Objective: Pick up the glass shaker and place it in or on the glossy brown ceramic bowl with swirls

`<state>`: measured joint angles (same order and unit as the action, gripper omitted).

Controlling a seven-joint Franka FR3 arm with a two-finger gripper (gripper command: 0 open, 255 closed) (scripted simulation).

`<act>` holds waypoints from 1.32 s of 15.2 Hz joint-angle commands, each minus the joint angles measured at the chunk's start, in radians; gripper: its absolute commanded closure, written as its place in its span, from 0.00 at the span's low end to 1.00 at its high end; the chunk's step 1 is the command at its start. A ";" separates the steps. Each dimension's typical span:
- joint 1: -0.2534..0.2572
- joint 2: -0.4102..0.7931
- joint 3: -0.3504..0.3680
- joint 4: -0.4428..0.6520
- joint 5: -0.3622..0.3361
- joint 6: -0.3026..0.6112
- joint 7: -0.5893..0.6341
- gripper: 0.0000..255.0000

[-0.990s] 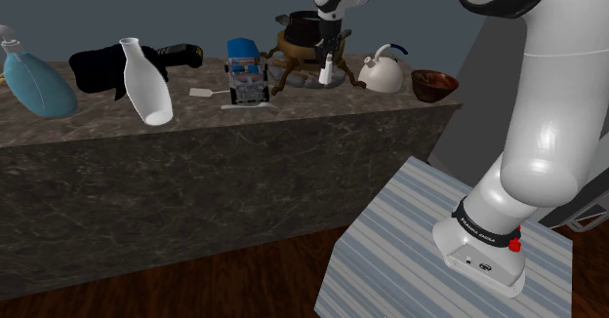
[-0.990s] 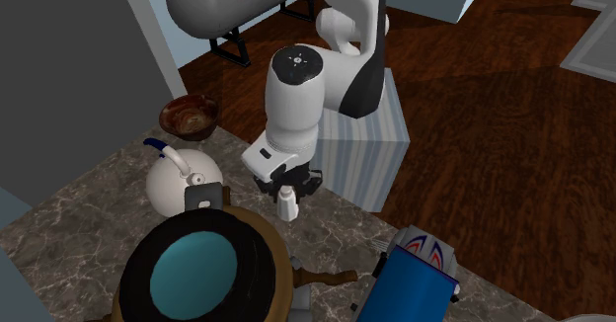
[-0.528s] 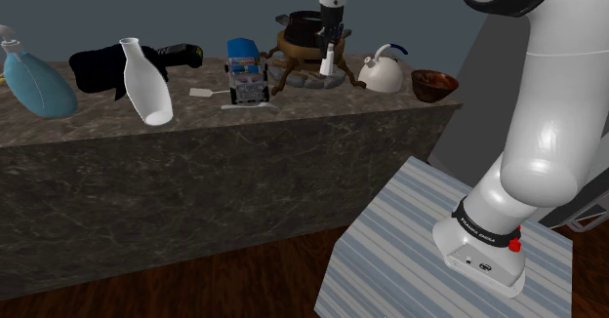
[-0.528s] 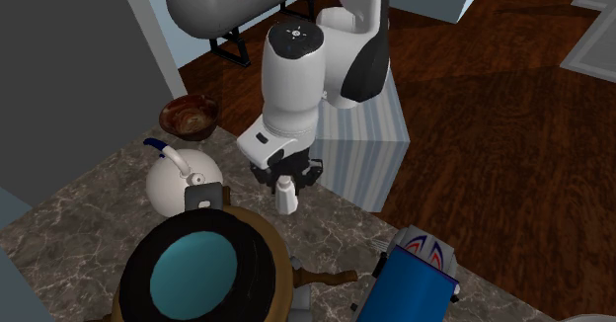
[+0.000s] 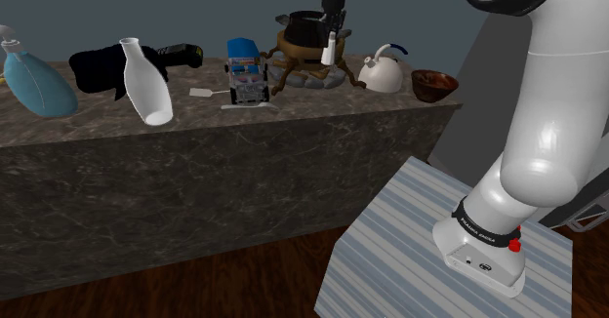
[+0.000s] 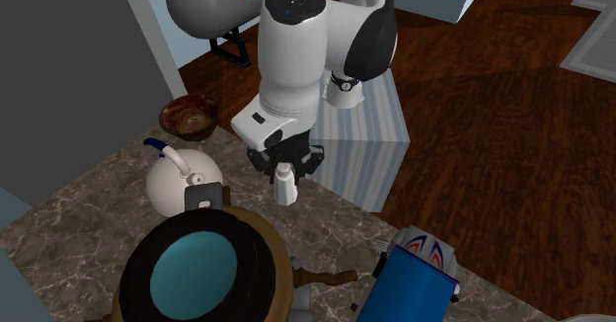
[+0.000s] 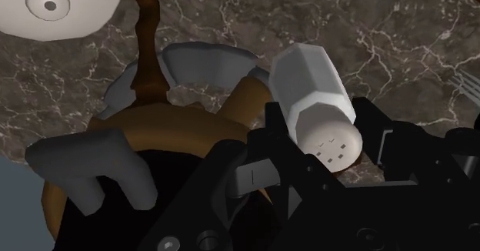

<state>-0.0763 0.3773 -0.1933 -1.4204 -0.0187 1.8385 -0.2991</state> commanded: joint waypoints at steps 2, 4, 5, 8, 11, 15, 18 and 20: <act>-0.001 -0.001 -0.001 0.039 0.000 -0.041 -0.002 1.00; -0.002 0.000 -0.001 0.069 0.001 -0.069 -0.004 1.00; -0.002 0.001 -0.001 0.078 0.001 -0.077 -0.005 1.00; -0.031 -0.070 -0.019 -0.022 -0.004 -0.043 -0.054 1.00; -0.061 -0.130 -0.039 -0.104 -0.009 -0.018 -0.105 1.00; -0.103 -0.196 -0.070 -0.188 -0.015 0.007 -0.179 1.00; -0.136 -0.236 -0.095 -0.236 -0.018 0.020 -0.237 1.00; -0.158 -0.257 -0.113 -0.261 -0.019 0.027 -0.277 1.00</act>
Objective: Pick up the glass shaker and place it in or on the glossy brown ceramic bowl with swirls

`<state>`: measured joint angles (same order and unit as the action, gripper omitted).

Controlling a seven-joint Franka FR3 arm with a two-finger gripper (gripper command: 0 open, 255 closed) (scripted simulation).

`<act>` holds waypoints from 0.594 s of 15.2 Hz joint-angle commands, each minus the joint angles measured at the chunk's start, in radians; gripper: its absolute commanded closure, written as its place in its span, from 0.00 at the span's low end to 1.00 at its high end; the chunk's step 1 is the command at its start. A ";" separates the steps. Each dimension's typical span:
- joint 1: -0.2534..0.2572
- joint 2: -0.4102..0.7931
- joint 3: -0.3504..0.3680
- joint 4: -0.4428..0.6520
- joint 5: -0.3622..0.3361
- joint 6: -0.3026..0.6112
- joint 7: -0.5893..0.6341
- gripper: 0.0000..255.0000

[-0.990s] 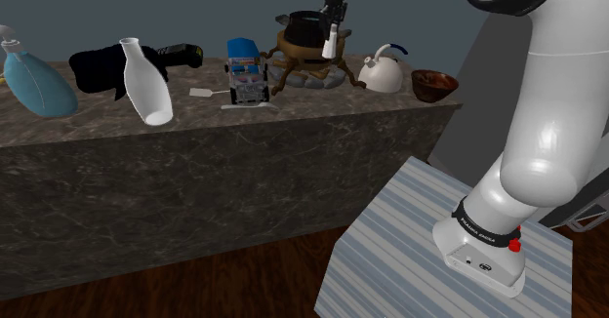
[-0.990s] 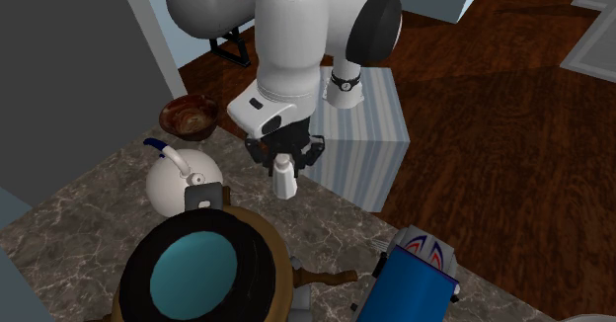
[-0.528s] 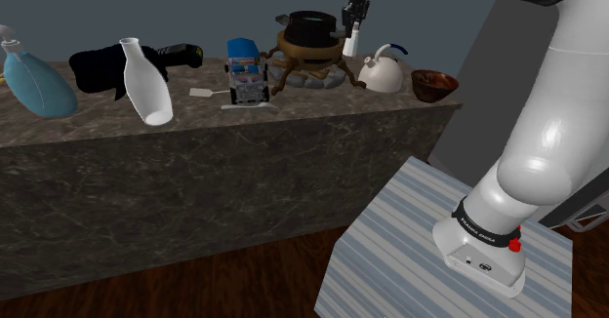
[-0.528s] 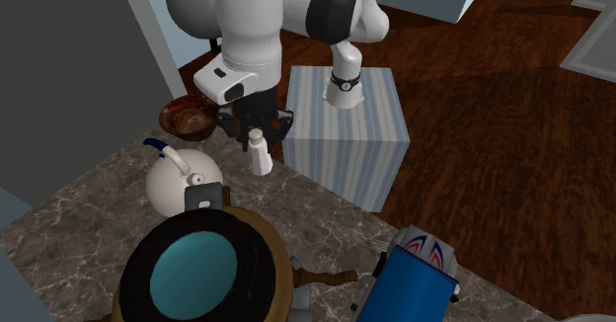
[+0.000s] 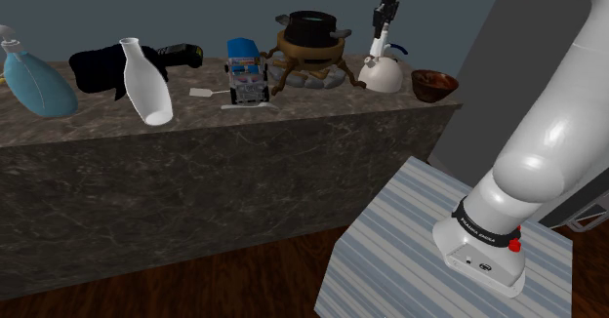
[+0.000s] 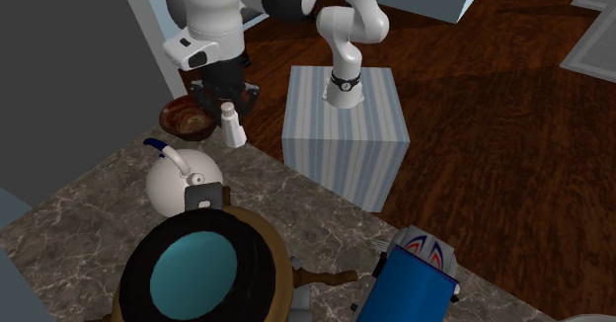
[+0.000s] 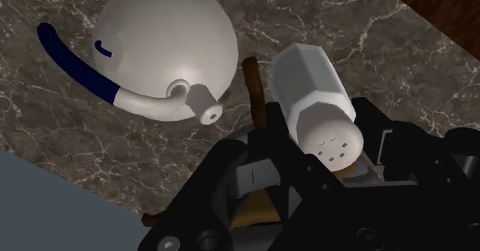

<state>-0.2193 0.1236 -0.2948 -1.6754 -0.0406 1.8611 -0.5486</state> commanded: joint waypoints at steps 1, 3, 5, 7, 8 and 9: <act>-0.026 -0.013 -0.020 -0.017 0.002 0.007 -0.048 1.00; -0.050 -0.029 -0.039 -0.034 0.002 0.012 -0.090 1.00; -0.073 -0.041 -0.058 -0.047 0.003 0.015 -0.134 1.00; -0.097 -0.049 -0.078 -0.054 0.005 0.017 -0.178 1.00; -0.109 -0.052 -0.089 -0.056 0.007 0.018 -0.201 1.00; -0.122 -0.054 -0.099 -0.057 0.008 0.018 -0.224 1.00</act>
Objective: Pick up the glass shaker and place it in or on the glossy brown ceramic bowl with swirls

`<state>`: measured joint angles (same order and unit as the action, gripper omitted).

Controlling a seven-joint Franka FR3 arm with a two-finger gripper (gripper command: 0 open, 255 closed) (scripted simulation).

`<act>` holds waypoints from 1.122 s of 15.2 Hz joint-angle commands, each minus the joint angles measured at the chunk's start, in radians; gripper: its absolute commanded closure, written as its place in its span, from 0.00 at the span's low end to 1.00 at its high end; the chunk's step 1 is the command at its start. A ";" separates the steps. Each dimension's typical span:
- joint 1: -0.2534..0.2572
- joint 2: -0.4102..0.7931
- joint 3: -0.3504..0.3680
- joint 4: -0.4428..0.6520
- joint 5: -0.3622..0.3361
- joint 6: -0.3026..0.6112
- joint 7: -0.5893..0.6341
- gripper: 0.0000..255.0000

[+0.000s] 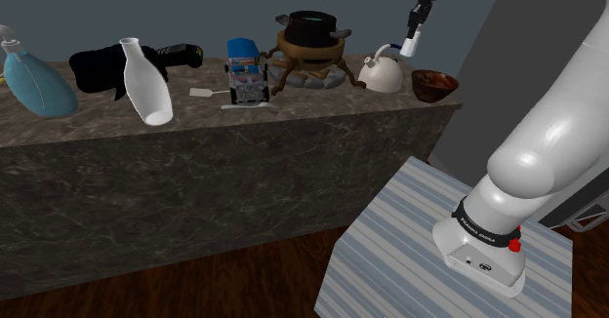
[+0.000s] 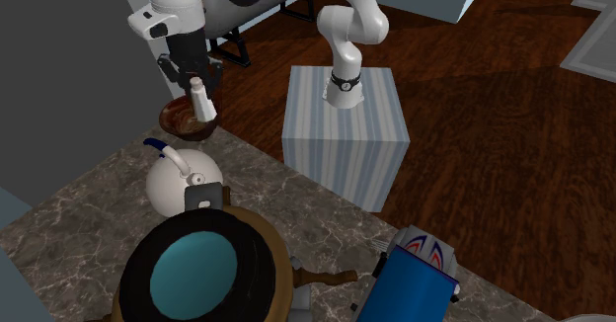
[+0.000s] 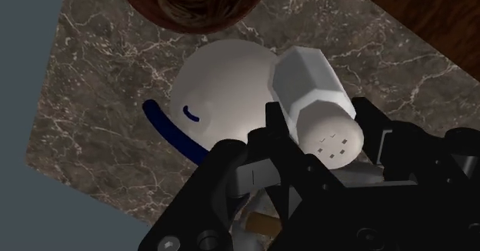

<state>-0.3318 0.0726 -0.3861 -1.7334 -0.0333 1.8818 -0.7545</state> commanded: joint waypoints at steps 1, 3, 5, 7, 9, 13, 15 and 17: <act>-0.021 -0.003 -0.018 0.002 0.004 -0.003 -0.042 1.00; -0.046 -0.001 -0.039 0.006 0.010 -0.004 -0.090 1.00; -0.072 0.005 -0.060 0.016 0.019 -0.006 -0.139 1.00; -0.099 0.016 -0.081 0.030 0.030 -0.009 -0.189 1.00; -0.128 0.031 -0.102 0.050 0.043 -0.014 -0.240 1.00; -0.152 0.047 -0.118 0.044 0.057 0.007 -0.283 1.00; -0.152 0.048 -0.117 0.018 0.058 0.034 -0.283 1.00; -0.151 0.050 -0.117 -0.007 0.059 0.060 -0.283 1.00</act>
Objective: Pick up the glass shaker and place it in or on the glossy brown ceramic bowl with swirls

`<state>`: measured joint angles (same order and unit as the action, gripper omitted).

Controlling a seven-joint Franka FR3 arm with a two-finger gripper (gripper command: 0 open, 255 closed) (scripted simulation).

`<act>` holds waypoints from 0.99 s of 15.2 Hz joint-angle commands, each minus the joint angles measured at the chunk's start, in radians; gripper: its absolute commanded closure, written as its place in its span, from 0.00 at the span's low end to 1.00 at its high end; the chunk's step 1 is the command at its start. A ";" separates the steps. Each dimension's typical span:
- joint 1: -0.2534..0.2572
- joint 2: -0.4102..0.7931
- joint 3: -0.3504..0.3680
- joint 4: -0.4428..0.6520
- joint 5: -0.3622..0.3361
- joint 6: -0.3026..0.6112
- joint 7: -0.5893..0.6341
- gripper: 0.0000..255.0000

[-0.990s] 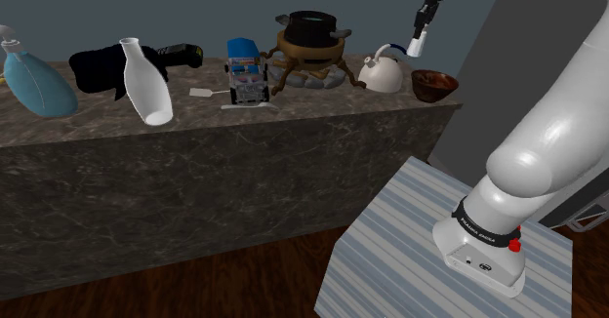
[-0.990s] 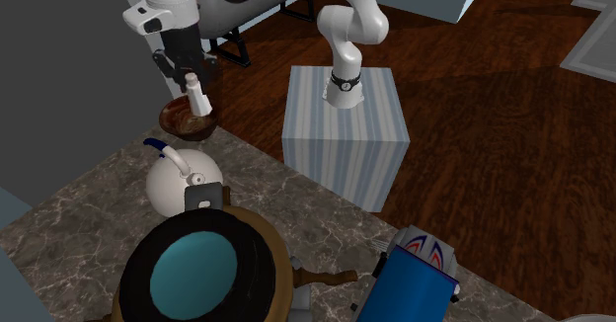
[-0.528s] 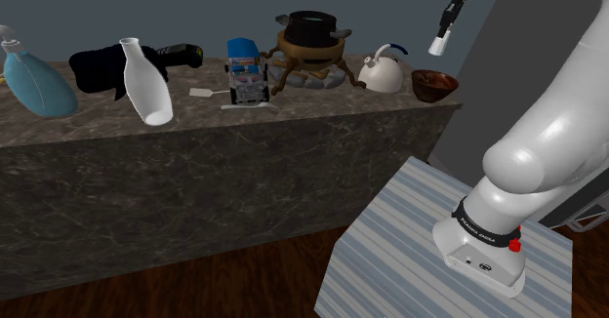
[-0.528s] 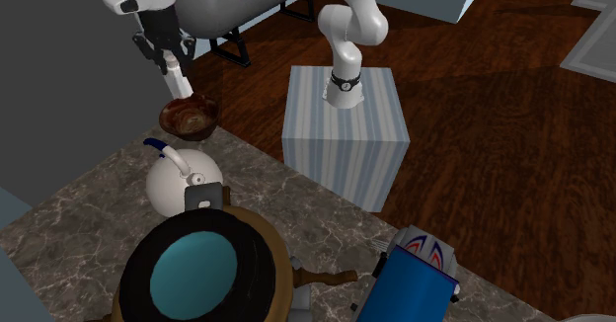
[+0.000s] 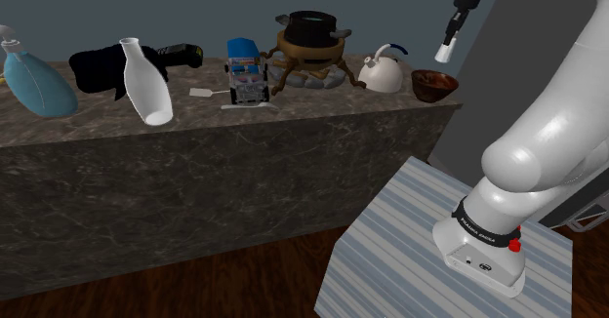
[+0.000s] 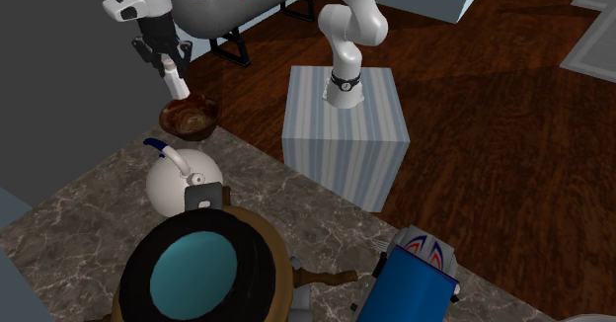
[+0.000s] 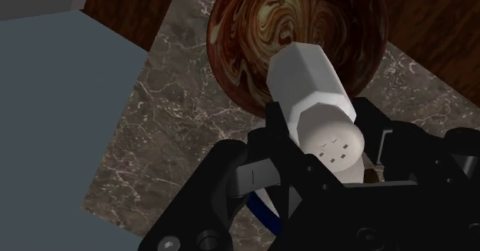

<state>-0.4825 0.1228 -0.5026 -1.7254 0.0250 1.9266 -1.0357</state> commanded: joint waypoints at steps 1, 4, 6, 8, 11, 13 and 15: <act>-0.001 0.002 0.000 -0.027 0.001 0.028 -0.002 1.00; -0.001 0.007 0.000 -0.061 0.004 0.067 -0.003 1.00; -0.001 0.012 0.001 -0.082 0.007 0.093 -0.004 1.00; -0.002 0.018 0.002 -0.102 0.011 0.119 -0.006 1.00; -0.003 0.028 0.003 -0.131 0.017 0.157 -0.009 1.00; -0.003 0.032 0.003 -0.140 0.019 0.168 -0.011 1.00; -0.003 0.032 0.003 -0.140 0.019 0.168 -0.011 1.00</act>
<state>-0.4858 0.1542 -0.4997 -1.8640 0.0437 2.0928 -1.0461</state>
